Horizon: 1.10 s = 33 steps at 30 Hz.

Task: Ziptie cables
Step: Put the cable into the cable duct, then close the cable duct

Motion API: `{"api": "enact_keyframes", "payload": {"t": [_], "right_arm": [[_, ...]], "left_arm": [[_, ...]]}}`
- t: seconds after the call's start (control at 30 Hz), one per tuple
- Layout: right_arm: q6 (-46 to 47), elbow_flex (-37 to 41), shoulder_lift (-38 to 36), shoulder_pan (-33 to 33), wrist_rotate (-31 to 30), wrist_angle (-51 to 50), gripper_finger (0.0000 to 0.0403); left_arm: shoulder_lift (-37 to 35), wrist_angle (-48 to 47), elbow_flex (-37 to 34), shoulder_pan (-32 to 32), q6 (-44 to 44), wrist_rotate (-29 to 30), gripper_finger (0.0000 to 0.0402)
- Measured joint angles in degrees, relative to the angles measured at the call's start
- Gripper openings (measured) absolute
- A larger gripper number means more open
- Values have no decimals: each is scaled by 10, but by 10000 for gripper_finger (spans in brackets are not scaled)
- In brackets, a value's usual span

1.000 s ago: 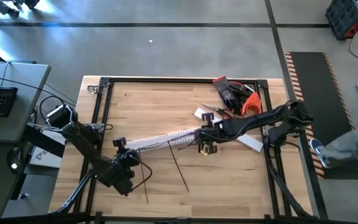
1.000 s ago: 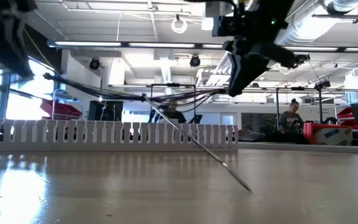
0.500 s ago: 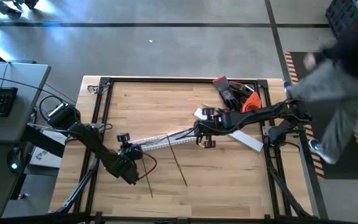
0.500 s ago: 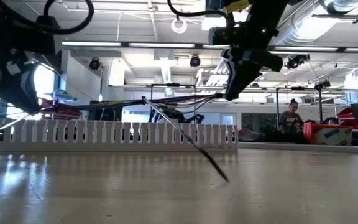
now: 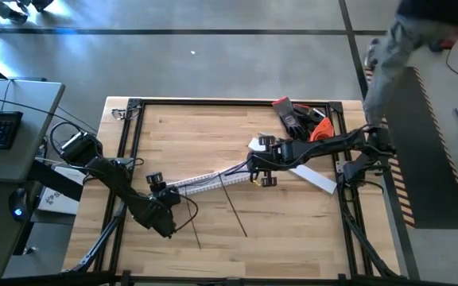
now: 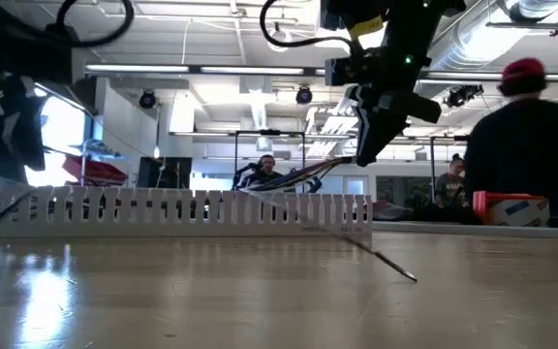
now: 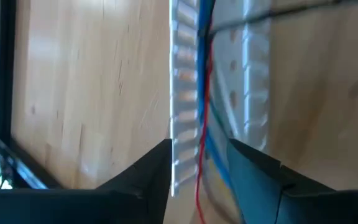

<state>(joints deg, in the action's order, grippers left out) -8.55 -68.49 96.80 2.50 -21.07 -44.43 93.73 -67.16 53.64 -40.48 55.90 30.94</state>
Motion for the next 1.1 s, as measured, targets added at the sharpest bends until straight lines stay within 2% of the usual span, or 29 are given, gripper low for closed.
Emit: {"api": "enact_keyframes", "payload": {"t": [0.3,0.57,0.67,0.77,0.93,1.03,1.1], "right_arm": [[-38,0,30,0,2,0,0],[-55,0,57,0,2,5,1],[-55,0,61,0,2,4,12],[-68,0,61,0,2,2,43],[-51,0,61,2,-6,-6,129],[-20,0,51,2,-15,-38,171],[-4,0,36,2,-19,-41,185]], "left_arm": [[0,40,58,-44,10,50,122],[0,124,63,-62,10,80,112],[0,139,63,-66,10,82,108],[0,141,63,-71,10,81,103],[0,132,63,-76,16,59,93],[0,91,63,-77,70,61,85],[0,75,62,-76,93,75,80]]}}
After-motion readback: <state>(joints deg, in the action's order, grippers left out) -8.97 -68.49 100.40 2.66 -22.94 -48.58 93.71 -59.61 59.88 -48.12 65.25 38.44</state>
